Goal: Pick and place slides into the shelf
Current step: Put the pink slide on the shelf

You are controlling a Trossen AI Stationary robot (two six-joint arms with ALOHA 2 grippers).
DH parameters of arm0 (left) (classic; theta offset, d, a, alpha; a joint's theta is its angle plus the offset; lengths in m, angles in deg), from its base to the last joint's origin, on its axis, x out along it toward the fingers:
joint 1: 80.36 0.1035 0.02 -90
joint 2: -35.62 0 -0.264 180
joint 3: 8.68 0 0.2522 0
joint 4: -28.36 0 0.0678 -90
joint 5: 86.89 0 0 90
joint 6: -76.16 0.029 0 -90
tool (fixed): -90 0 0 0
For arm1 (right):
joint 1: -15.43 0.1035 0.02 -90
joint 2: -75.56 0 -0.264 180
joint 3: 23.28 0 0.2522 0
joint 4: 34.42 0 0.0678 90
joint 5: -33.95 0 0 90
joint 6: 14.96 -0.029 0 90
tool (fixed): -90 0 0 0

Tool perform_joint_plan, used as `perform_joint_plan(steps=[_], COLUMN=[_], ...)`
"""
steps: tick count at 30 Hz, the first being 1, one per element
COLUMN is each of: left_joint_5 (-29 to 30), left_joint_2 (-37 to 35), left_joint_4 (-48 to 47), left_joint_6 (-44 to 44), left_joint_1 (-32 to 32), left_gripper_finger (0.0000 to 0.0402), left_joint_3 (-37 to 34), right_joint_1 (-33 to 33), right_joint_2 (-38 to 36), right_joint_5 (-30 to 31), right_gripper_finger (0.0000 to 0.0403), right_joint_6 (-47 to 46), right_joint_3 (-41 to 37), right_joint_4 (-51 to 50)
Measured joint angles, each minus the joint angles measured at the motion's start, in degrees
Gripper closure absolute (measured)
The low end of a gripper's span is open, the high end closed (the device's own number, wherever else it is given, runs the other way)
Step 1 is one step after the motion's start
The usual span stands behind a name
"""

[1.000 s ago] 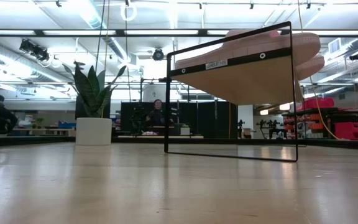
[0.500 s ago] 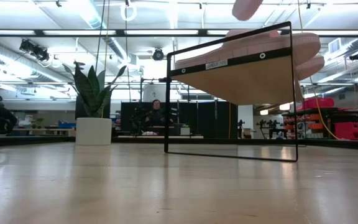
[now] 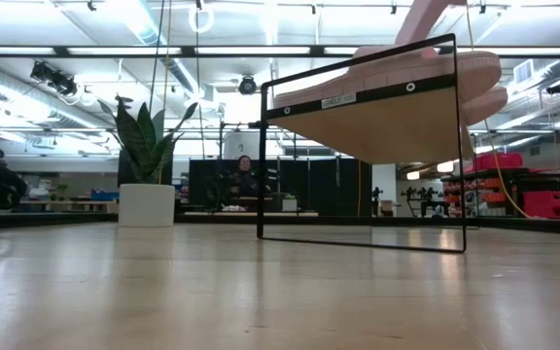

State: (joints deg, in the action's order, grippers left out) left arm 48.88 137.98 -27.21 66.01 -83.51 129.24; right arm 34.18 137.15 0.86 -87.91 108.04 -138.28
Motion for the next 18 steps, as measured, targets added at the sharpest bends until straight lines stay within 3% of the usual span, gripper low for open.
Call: perform_joint_plan(steps=[5, 11, 18], left_joint_5=[0.07, -0.02, -0.01], left_joint_2=[0.45, 3.52, 6.19], left_joint_4=[1.82, 3.20, 1.11], left_joint_6=[8.24, 20.86, 21.36], left_joint_1=[1.42, 2.41, 2.28], left_gripper_finger=[0.0211, 0.0203, 0.0199], left_joint_3=[0.02, 0.00, -0.01], right_joint_1=[-4.57, -6.84, -8.69], right_joint_2=[1.65, 2.97, 3.20], right_joint_5=[-1.43, -11.38, -17.95], right_gripper_finger=[0.0373, 0.0373, 0.0373], right_joint_6=[0.91, -1.18, -5.01], right_joint_3=[0.00, -0.04, -0.09], right_joint_4=[0.03, 0.08, 0.09])
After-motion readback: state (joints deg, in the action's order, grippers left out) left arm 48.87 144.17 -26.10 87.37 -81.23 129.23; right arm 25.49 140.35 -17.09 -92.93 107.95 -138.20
